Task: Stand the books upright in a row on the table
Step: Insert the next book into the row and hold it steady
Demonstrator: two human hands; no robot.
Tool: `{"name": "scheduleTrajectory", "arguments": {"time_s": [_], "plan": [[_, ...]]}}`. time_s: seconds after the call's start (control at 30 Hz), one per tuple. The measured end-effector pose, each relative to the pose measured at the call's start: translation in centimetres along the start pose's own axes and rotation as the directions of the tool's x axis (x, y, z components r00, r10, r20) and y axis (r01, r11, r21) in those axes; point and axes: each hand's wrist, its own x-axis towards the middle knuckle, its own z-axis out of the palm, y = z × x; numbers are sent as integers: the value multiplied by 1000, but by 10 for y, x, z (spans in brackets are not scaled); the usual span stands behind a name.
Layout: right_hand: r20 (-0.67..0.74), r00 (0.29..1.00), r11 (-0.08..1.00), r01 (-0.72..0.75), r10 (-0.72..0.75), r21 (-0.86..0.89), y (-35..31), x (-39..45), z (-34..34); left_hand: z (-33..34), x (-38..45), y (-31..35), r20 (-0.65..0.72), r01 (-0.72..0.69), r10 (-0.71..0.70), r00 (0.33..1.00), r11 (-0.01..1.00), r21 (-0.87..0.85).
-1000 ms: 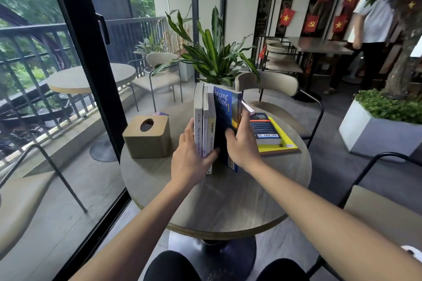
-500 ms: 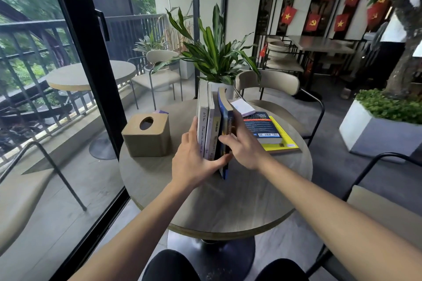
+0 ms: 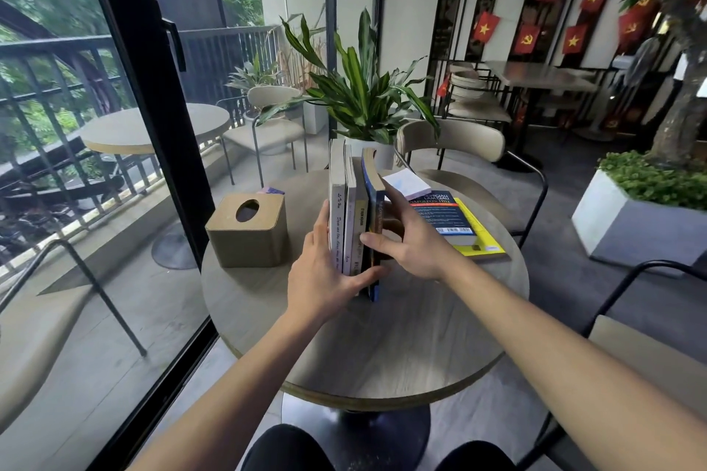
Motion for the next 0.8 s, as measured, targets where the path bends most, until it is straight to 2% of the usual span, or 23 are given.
{"name": "scheduleTrajectory", "arguments": {"time_s": [0.3,0.47,0.6,0.8], "plan": [[-35,999,997,-4,7,81,4,7,4,9,-3,1,-38,42,-40,998,997,67],[-49,999,1000,8,-7,5,4,10,9,14,-4,1,-79,73,-69,995,996,47],[13,1000,999,-1,2,-37,10,8,3,14,-3,-2,-71,61,-57,996,996,61],[95,992,995,-84,79,53,16,11,-8,14,-2,-9,-58,-7,9,998,1000,27]]}}
